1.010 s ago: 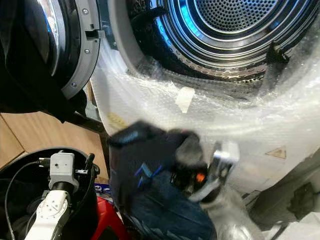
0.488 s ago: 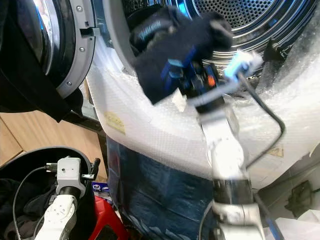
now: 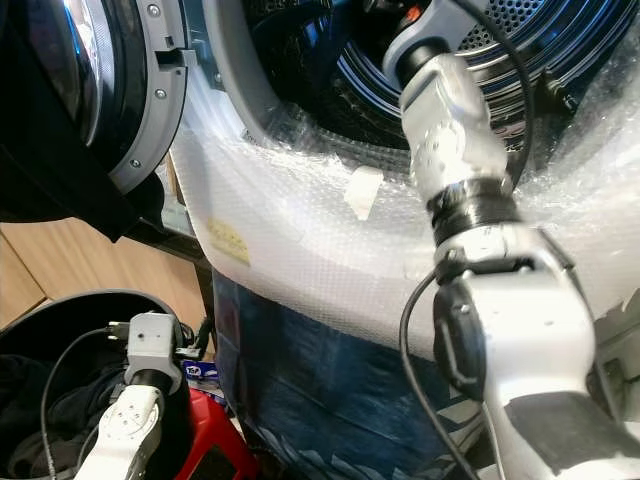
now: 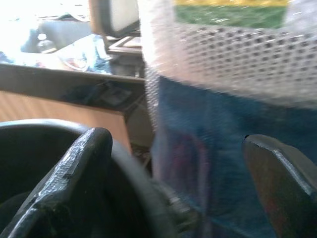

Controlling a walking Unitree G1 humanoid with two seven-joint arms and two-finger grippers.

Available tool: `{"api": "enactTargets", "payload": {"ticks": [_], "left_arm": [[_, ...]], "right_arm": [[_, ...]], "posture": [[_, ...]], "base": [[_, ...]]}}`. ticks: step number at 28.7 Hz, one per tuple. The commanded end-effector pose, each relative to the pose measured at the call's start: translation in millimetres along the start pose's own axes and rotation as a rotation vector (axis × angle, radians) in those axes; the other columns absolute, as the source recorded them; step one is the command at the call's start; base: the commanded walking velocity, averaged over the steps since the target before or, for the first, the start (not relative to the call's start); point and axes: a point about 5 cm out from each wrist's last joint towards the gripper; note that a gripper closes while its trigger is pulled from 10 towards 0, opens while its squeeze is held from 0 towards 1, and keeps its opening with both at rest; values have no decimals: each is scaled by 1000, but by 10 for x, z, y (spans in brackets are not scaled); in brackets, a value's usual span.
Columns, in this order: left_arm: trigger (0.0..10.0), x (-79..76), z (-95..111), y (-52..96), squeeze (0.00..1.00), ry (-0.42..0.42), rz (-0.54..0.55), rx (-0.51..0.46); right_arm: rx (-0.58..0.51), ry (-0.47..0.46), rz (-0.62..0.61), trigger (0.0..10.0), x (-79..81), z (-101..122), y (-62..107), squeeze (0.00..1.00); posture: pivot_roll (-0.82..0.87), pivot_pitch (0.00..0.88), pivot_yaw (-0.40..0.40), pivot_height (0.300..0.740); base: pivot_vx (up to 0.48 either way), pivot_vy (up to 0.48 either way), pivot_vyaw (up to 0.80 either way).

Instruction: Clothes washing

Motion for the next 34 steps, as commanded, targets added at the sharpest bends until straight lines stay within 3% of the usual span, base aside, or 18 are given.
{"api": "enactTargets", "payload": {"ticks": [1, 3, 5, 9, 10, 17, 21, 24, 26, 29, 30, 31, 34], "left_arm": [[10000, -69, -21, -13, 0, -6, -22, 12], [10000, -106, -19, -15, 0, -2, -28, 11], [10000, -124, -22, -18, 0, 2, -34, 11], [10000, -146, -23, -15, 0, -2, -45, 11], [10000, -144, -18, -17, 0, -3, -46, 9], [10000, -121, -20, -10, 0, -33, -70, 17], [10000, -123, -17, -7, 0, -32, -73, 17], [10000, -134, 2, 4, 0, -34, -90, 14], [10000, -140, 5, 10, 0, -51, -111, 19], [10000, -134, 17, 9, 0, -54, -112, 16], [10000, -111, 34, 0, 0, -52, -101, 11], [10000, -95, 47, -7, 0, -49, -92, 7], [10000, -99, 53, -11, 0, -58, -101, 4]], "right_arm": [[89, 74, -118, 10000, -67, -41, -5, 0], [175, 169, -186, 10000, -65, -122, -1, 0], [169, 222, -207, 10000, -32, -103, -8, 0], [179, 155, -206, 10000, 29, -94, -17, 12], [180, 166, -207, 10000, 39, -89, -18, 1000], [197, 276, -176, 10000, 162, -147, -21, 1000], [196, 260, -164, 10000, 190, -159, -22, 1000], [107, 325, -47, 10000, 371, -29, -51, 1000], [58, 358, -106, 10000, 306, 73, -56, 1000], [74, 280, -243, 10000, 90, 109, -40, 1000], [93, 204, -410, 10000, -150, 126, 0, 1000], [85, 204, -456, 10000, -228, 156, 14, 1000], [69, 229, -405, 10000, -169, 158, -1, 1000]], "posture": [[-16, 0, -47, 740], [-6, 0, -56, 740], [-6, 0, -55, 740], [6, 0, -61, 740], [5, 0, -58, 740], [-7, 0, -49, 740], [1, 0, -46, 740], [14, 0, -54, 740], [20, 0, -62, 740], [25, 0, -67, 740], [25, 0, -72, 740], [22, 0, -73, 740], [17, 0, -73, 740]], "base": [[0, 0, 0], [0, 0, 0], [0, 0, 0], [0, 0, 0], [0, 0, 0], [0, 0, 0], [0, 0, 0], [0, 0, 0], [0, 0, 0], [0, 0, 0], [0, 0, 0], [0, 0, 0], [0, 0, 0]]}}
Point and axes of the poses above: a point about 5 cm out from each wrist's last joint towards the gripper, its own y axis pointing back from the gripper into the wrist, its own z axis along the axis of the wrist's last joint, x = y × z, and after that the axes turned 6 degrees about y, right-handed
